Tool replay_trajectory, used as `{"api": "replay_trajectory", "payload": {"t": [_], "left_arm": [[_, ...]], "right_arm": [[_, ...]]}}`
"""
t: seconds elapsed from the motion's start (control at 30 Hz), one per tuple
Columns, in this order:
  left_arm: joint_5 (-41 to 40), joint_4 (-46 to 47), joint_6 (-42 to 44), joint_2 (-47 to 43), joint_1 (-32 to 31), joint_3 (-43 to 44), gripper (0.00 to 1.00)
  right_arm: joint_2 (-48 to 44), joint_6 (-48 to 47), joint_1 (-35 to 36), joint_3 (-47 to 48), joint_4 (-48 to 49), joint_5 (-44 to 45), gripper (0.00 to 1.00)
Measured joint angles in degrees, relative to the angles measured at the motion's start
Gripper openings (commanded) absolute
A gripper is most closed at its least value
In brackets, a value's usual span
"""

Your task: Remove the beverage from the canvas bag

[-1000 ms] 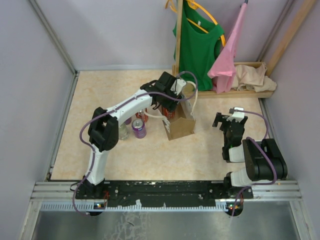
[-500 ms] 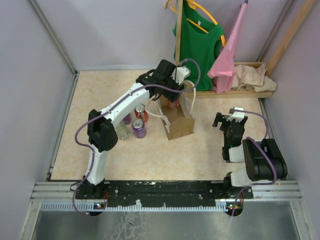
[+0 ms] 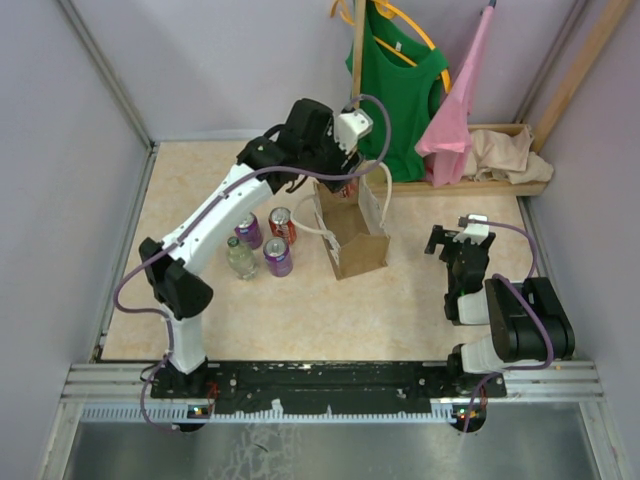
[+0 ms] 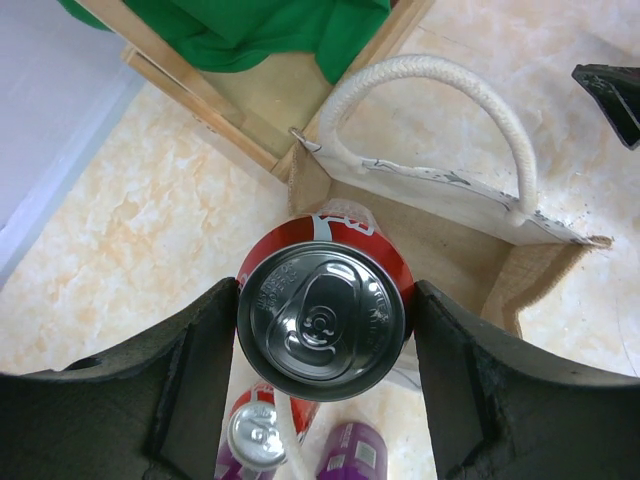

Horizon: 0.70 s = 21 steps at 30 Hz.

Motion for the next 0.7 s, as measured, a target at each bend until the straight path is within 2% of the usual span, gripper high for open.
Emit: {"api": "replay_trajectory", "payload": {"t": [0.17,0.37,0.7], "left_arm": [[-2.3,-1.9,0.4,-4.9,-0.7,-0.2,0.0],[-8.0,-2.9,0.2,-15.3,-1.3,-3.0,0.0],[-19.0,-7.2,-6.9,-37.1,-1.3,-25.2,0.0]], "right_arm": [[0.0,0.0,0.0,0.0,0.0,0.0,0.99],[0.0,0.0,0.0,0.0,0.0,0.0,0.99],[0.0,0.0,0.0,0.0,0.0,0.0,0.99]]}}
